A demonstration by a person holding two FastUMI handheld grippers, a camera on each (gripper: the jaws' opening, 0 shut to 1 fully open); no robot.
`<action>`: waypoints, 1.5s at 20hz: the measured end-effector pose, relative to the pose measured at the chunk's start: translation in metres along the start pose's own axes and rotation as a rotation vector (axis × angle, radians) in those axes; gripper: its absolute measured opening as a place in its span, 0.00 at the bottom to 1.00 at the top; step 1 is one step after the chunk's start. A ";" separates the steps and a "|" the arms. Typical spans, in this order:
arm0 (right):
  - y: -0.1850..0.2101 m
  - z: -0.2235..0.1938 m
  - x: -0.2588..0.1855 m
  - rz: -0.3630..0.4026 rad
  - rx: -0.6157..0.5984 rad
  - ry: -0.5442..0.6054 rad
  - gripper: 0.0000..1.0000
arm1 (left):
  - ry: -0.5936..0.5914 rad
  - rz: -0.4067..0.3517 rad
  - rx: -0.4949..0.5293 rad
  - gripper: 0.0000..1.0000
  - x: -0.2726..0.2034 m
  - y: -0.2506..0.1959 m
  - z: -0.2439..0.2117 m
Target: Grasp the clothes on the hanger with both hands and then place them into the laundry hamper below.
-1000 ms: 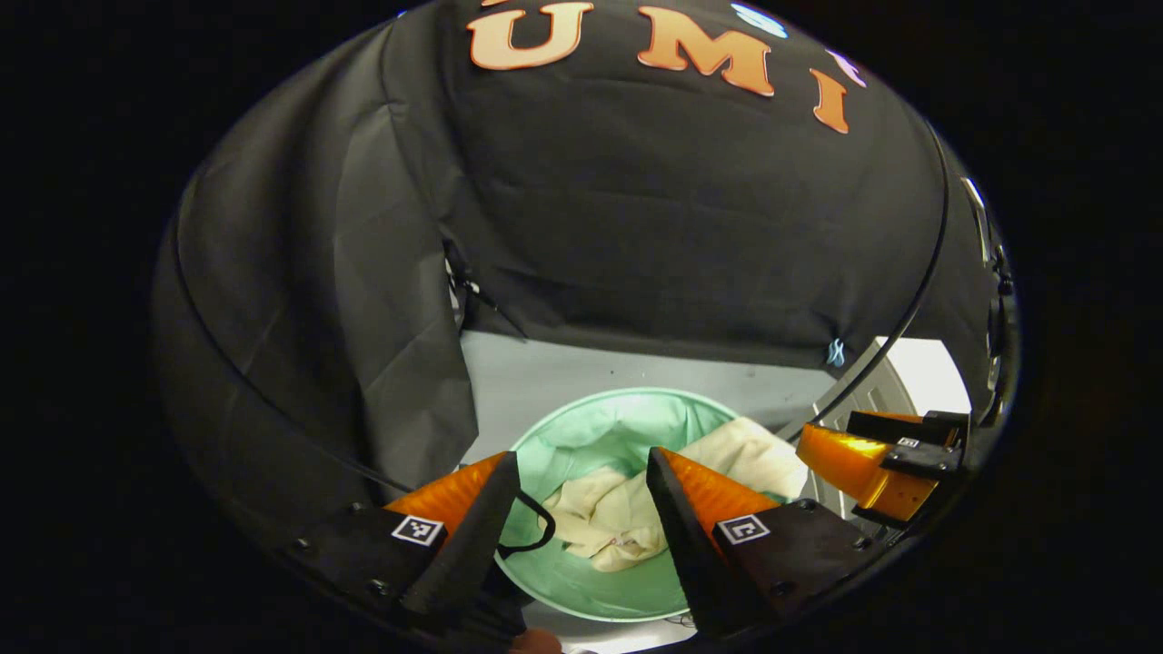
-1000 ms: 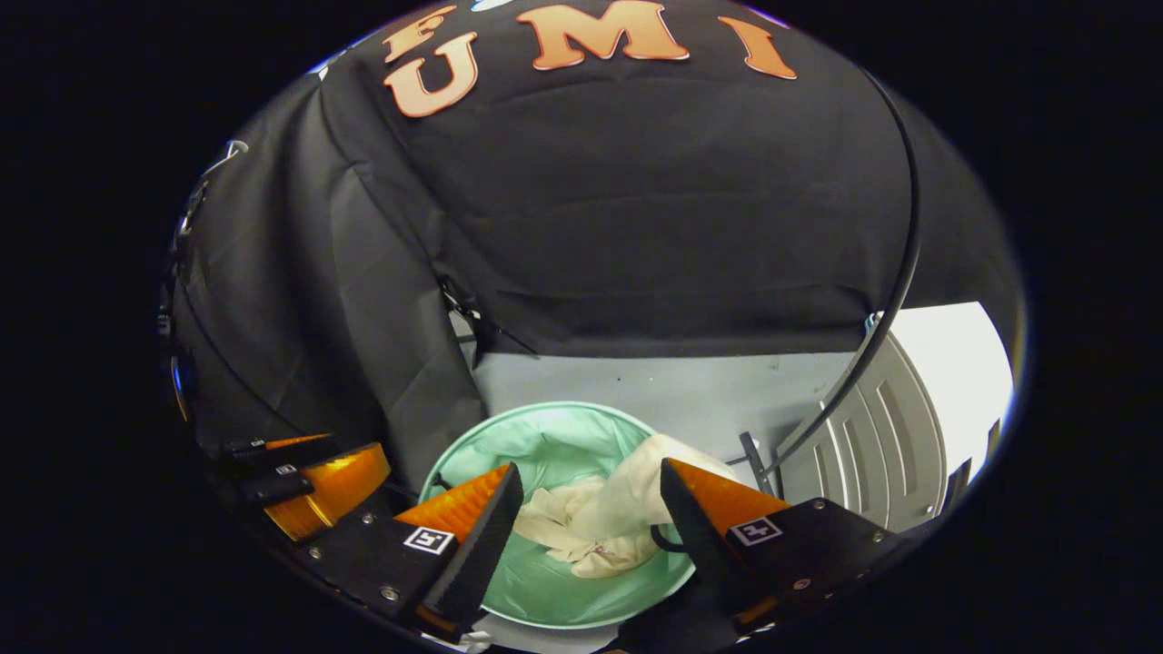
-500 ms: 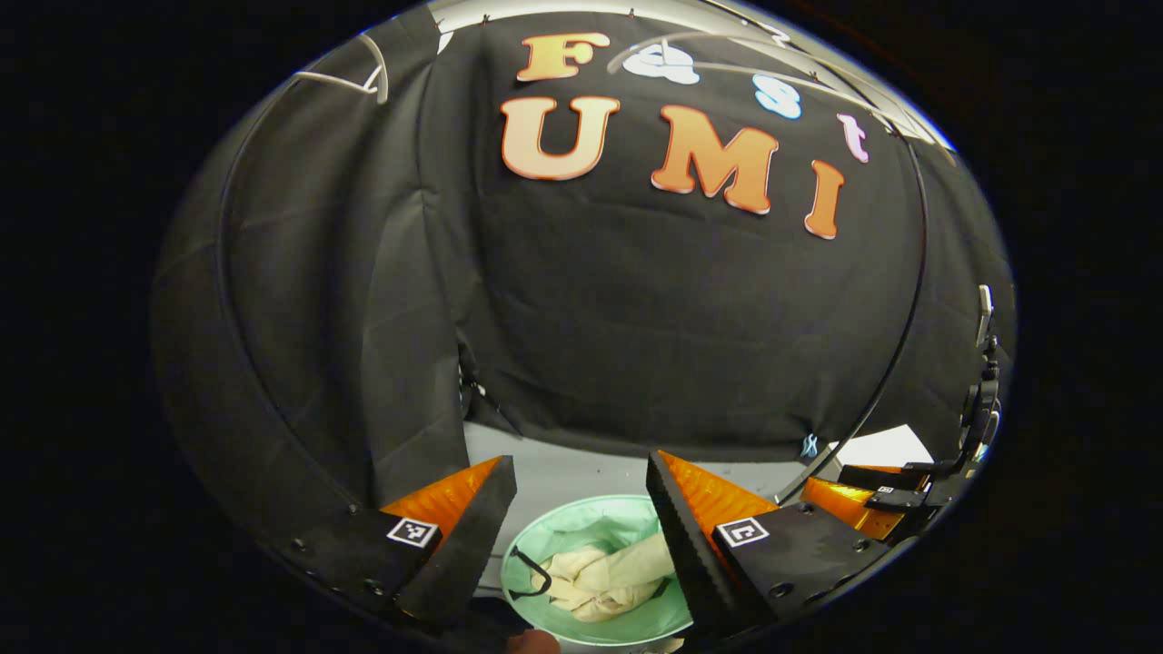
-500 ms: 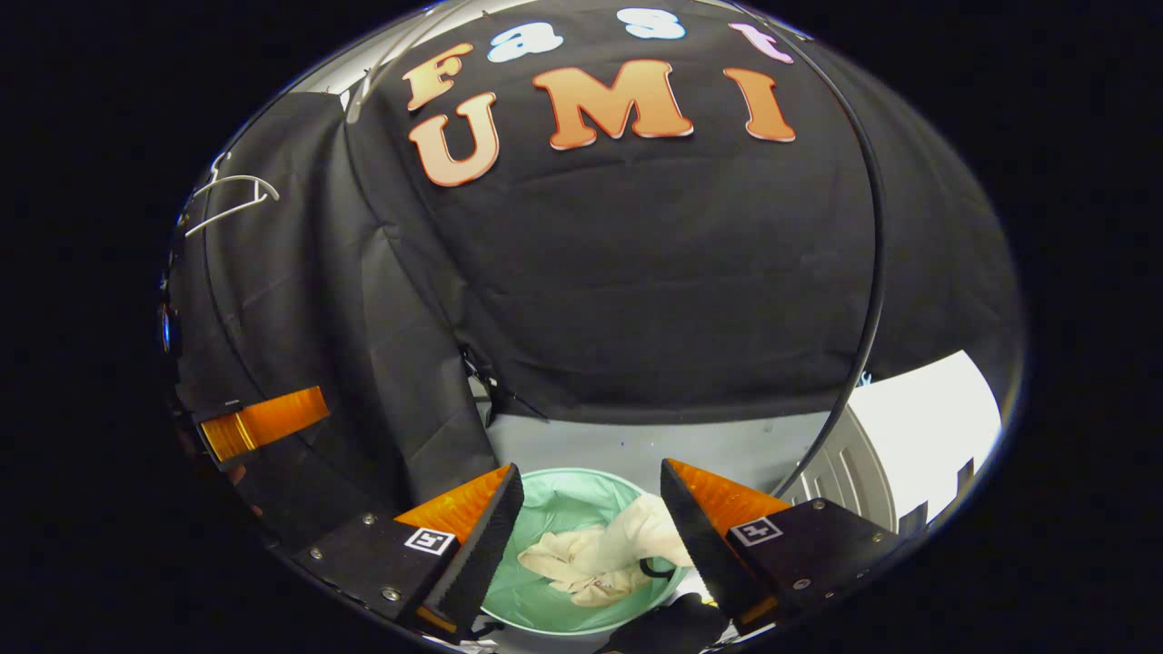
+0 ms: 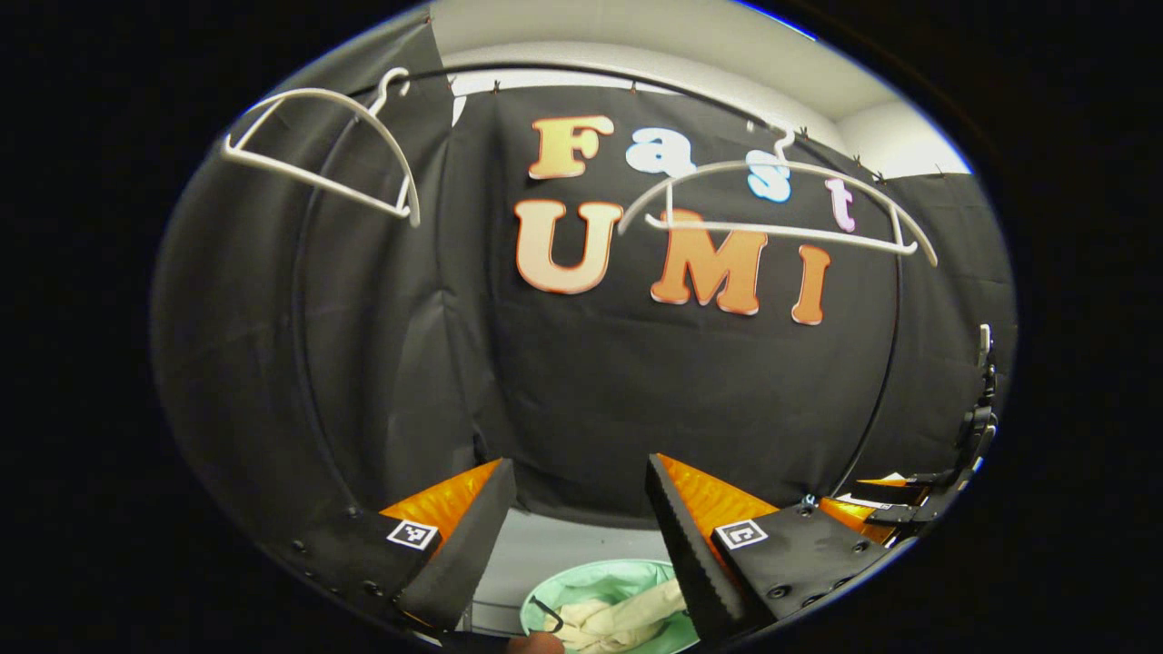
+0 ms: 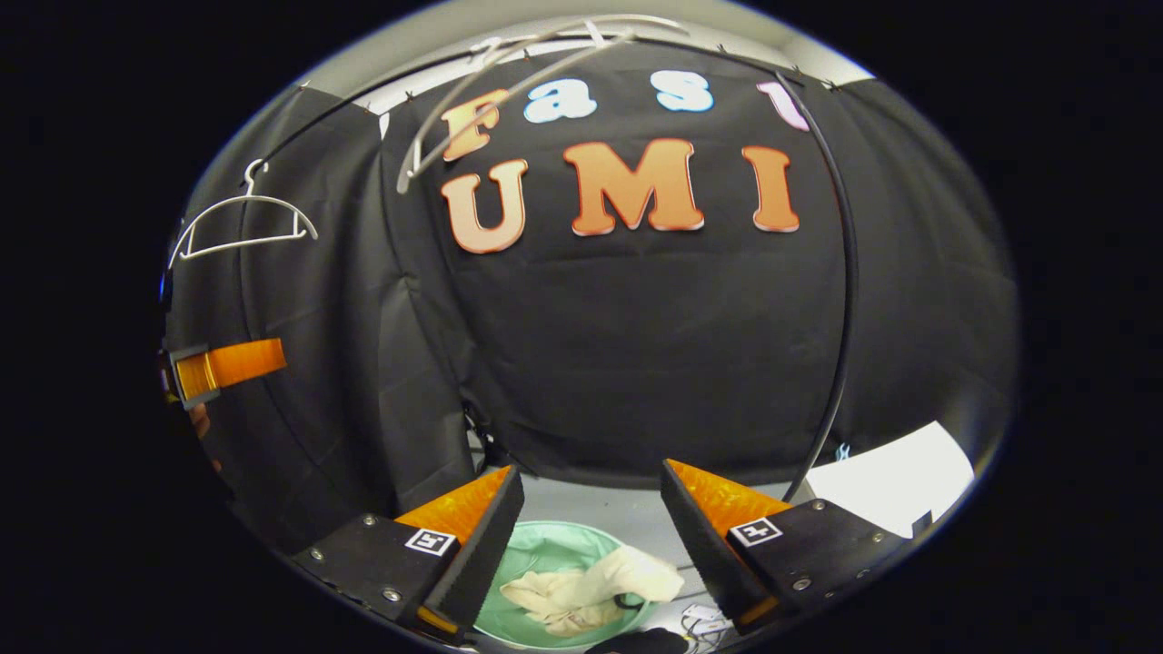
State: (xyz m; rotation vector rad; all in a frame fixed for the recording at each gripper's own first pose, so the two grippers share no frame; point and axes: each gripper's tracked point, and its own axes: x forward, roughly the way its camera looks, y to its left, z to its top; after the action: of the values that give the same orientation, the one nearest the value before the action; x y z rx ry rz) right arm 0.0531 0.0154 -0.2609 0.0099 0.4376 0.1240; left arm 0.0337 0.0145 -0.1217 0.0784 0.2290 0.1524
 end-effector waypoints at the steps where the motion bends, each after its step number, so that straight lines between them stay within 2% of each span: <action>1: 0.000 0.015 -0.007 -0.003 -0.012 -0.032 0.94 | -0.031 0.002 -0.002 0.95 -0.003 0.003 0.015; 2: 0.000 0.027 -0.012 -0.006 -0.022 -0.056 0.94 | -0.060 0.003 -0.008 0.91 -0.009 0.004 0.030; 5: 0.002 0.066 -0.031 -0.018 -0.049 -0.129 0.94 | -0.126 0.010 -0.014 0.91 -0.024 0.008 0.064; 6: 0.005 0.077 -0.039 -0.016 -0.057 -0.153 1.00 | -0.146 0.013 -0.011 0.91 -0.027 0.010 0.074; 9: 0.014 0.115 -0.060 -0.026 -0.111 -0.237 1.00 | -0.191 0.013 0.007 0.91 -0.033 0.012 0.098; 10: 0.020 0.128 -0.069 -0.014 -0.125 -0.265 0.85 | -0.211 0.017 0.025 0.91 -0.037 0.010 0.101; 11: 0.027 0.138 -0.077 -0.004 -0.135 -0.285 1.00 | -0.222 0.013 0.034 0.91 -0.044 0.010 0.111; 13: 0.033 0.152 -0.092 0.000 -0.151 -0.324 1.00 | -0.228 0.013 0.022 0.92 -0.048 0.010 0.116; 15: 0.038 0.162 -0.103 0.012 -0.150 -0.352 1.00 | -0.236 0.001 0.012 0.93 -0.053 0.007 0.120; 16: 0.041 0.165 -0.106 0.021 -0.143 -0.362 0.94 | -0.242 0.005 0.018 0.93 -0.055 0.008 0.123; 19: 0.037 0.164 -0.125 0.014 -0.115 -0.381 0.94 | -0.272 0.034 0.038 0.93 -0.059 0.016 0.134; 20: 0.033 0.167 -0.126 0.007 -0.113 -0.392 1.00 | -0.278 0.039 0.041 0.93 -0.058 0.015 0.136; 22: 0.025 0.171 -0.131 -0.010 -0.108 -0.410 1.00 | -0.277 0.044 0.045 0.99 -0.058 0.015 0.138; 23: 0.022 0.172 -0.132 -0.016 -0.104 -0.416 1.00 | -0.273 0.039 0.046 0.99 -0.056 0.013 0.136; 24: 0.019 0.174 -0.132 -0.025 -0.097 -0.420 0.94 | -0.266 0.032 0.045 0.99 -0.054 0.011 0.134; 25: 0.013 0.176 -0.132 -0.037 -0.087 -0.423 1.00 | -0.257 0.025 0.043 0.99 -0.052 0.009 0.131; 28: 0.003 0.182 -0.130 -0.054 -0.043 -0.430 1.00 | -0.245 0.023 0.045 0.96 -0.047 0.008 0.127; 29: 0.000 0.183 -0.131 -0.059 -0.031 -0.433 0.94 | -0.243 0.026 0.048 0.93 -0.046 0.008 0.126; 30: -0.005 0.184 -0.131 -0.070 -0.024 -0.437 1.00 | -0.241 0.026 0.051 0.93 -0.045 0.007 0.125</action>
State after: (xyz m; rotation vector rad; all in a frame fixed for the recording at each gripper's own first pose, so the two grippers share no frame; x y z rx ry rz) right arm 0.0138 -0.0024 -0.0389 -0.0016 -0.0003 0.0552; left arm 0.0186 0.0070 0.0101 0.1495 -0.0087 0.1616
